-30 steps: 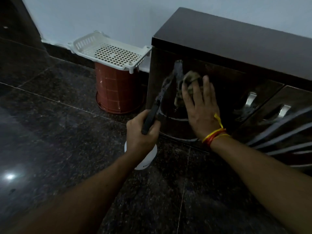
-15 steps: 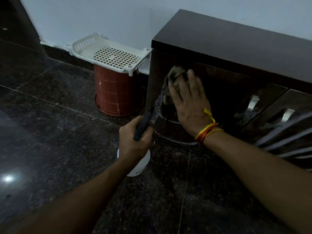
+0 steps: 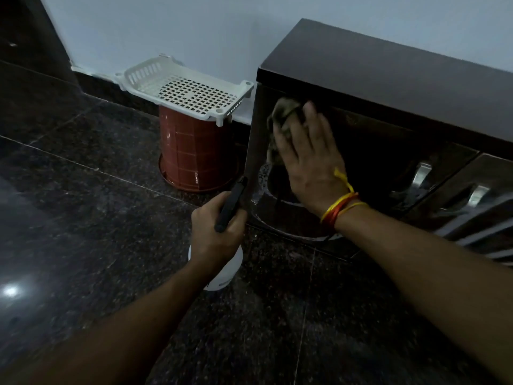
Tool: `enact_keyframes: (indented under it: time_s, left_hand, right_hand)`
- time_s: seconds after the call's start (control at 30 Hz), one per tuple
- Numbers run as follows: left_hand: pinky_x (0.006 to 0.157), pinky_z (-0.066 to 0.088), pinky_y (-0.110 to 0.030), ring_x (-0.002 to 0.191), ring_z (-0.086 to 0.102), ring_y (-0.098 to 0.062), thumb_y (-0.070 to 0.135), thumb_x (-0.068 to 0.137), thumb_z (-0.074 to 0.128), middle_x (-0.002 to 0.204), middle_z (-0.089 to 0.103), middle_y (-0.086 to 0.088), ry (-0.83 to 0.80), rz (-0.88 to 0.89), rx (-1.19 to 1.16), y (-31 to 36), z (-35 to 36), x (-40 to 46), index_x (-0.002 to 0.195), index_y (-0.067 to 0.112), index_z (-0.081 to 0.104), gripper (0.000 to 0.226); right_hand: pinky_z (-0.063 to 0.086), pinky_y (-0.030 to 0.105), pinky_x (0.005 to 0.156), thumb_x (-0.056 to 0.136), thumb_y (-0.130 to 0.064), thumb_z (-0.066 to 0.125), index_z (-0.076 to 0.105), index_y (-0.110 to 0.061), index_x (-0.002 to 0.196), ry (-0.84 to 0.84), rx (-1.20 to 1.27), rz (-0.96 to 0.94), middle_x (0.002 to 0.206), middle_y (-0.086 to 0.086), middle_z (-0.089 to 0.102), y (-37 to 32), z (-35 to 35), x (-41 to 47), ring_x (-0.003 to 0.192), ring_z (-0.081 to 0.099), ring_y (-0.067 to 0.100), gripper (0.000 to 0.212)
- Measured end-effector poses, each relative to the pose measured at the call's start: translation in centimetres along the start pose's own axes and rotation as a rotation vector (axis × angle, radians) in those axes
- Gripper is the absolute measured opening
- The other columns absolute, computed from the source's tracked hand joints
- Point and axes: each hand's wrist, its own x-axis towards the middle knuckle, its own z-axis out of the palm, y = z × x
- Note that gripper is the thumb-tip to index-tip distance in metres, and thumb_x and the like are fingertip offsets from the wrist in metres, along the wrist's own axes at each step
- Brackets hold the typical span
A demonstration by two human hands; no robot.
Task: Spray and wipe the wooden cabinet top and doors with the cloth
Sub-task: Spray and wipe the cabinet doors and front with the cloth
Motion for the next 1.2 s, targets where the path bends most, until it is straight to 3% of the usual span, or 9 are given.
enact_keyframes:
  time_s: [0.17, 0.33, 0.43, 0.53, 0.63, 0.77, 0.9, 1.1, 1.2]
  left_hand:
    - [0.047, 0.037, -0.044, 0.047, 0.043, -0.028, 0.021, 0.083, 0.055, 0.054, 0.050, -0.009, 0.005, 0.000, 0.034, -0.5, -0.3, 0.1, 0.069, 0.015, 0.056, 0.016]
    - [0.046, 0.042, -0.049, 0.052, 0.050, -0.040, 0.018, 0.083, 0.055, 0.056, 0.052, -0.016, -0.008, -0.010, 0.034, -0.8, -0.3, 0.1, 0.071, 0.010, 0.056, 0.015]
    - [0.048, 0.044, -0.052, 0.052, 0.052, -0.042, 0.019, 0.082, 0.054, 0.057, 0.054, -0.016, -0.008, -0.016, 0.035, -0.9, -0.4, 0.0, 0.072, 0.009, 0.057, 0.015]
    - [0.047, 0.044, -0.050, 0.050, 0.053, -0.040, 0.020, 0.082, 0.054, 0.055, 0.053, -0.013, 0.005, -0.007, 0.048, -1.2, -0.8, -0.1, 0.070, 0.014, 0.057, 0.014]
    - [0.046, 0.043, -0.050, 0.049, 0.053, -0.038, 0.022, 0.084, 0.055, 0.054, 0.054, -0.012, 0.007, 0.014, 0.052, -1.6, -1.3, -0.2, 0.070, 0.014, 0.057, 0.017]
    - [0.046, 0.042, -0.050, 0.049, 0.052, -0.039, 0.022, 0.083, 0.055, 0.055, 0.054, -0.015, 0.002, 0.016, 0.070, -2.2, -1.7, -0.2, 0.067, 0.015, 0.054, 0.018]
    - [0.048, 0.041, -0.052, 0.050, 0.052, -0.042, 0.020, 0.084, 0.055, 0.056, 0.054, -0.020, -0.012, -0.003, 0.087, -2.9, -1.6, -0.4, 0.072, 0.006, 0.055, 0.019]
    - [0.045, 0.042, -0.046, 0.046, 0.051, -0.035, 0.024, 0.082, 0.054, 0.052, 0.051, -0.010, 0.013, 0.017, 0.083, -2.6, -1.5, 0.3, 0.065, 0.019, 0.052, 0.018]
    - [0.045, 0.042, -0.046, 0.045, 0.052, -0.034, 0.021, 0.083, 0.055, 0.051, 0.052, -0.010, 0.012, 0.015, 0.107, -3.1, -1.5, 0.3, 0.065, 0.020, 0.053, 0.018]
  right_hand:
    - [0.000, 0.048, 0.115, 0.098, -0.013, 0.025, 0.018, -0.010, 0.149, -0.295, -0.055, -0.189, 0.157, 0.017, 0.017, -1.8, 0.1, -1.8, 0.143, 0.011, 0.042, 0.052]
    - [0.016, 0.052, 0.114, 0.095, -0.005, 0.035, 0.034, -0.006, 0.143, 0.101, 0.007, 0.065, 0.146, 0.022, 0.039, 0.6, -0.9, 3.2, 0.134, 0.033, 0.047, 0.049]
    - [0.016, 0.052, 0.115, 0.096, -0.007, 0.033, 0.035, -0.005, 0.143, 0.115, -0.001, 0.034, 0.147, 0.022, 0.038, 0.0, -0.3, 2.9, 0.135, 0.032, 0.047, 0.047]
    - [0.010, 0.051, 0.115, 0.097, -0.014, 0.033, 0.031, -0.008, 0.145, -0.103, -0.024, -0.118, 0.151, 0.019, 0.032, -2.5, 0.9, -0.2, 0.140, 0.024, 0.044, 0.049]
    - [-0.012, 0.049, 0.113, 0.099, -0.022, 0.027, 0.012, -0.013, 0.150, -0.396, -0.069, -0.252, 0.159, 0.013, 0.008, -4.3, 2.1, -2.9, 0.145, 0.000, 0.040, 0.054]
    - [0.006, 0.051, 0.115, 0.095, -0.015, 0.027, 0.030, -0.010, 0.146, -0.155, -0.056, -0.115, 0.151, 0.016, 0.033, -3.4, 1.9, -1.1, 0.140, 0.024, 0.042, 0.051]
    - [0.010, 0.051, 0.117, 0.098, -0.008, 0.026, 0.022, -0.006, 0.147, 0.023, -0.027, 0.044, 0.150, 0.021, 0.030, -2.8, 2.2, 0.3, 0.138, 0.025, 0.046, 0.050]
    - [0.007, 0.047, 0.116, 0.098, -0.029, 0.031, 0.026, -0.015, 0.148, -0.331, -0.074, -0.267, 0.156, 0.010, 0.025, -6.8, 3.5, -4.6, 0.144, 0.017, 0.037, 0.052]
    - [0.005, 0.046, 0.116, 0.098, -0.030, 0.026, 0.026, -0.017, 0.148, -0.367, -0.097, -0.275, 0.156, 0.008, 0.024, -7.1, 3.7, -4.7, 0.144, 0.016, 0.035, 0.052]
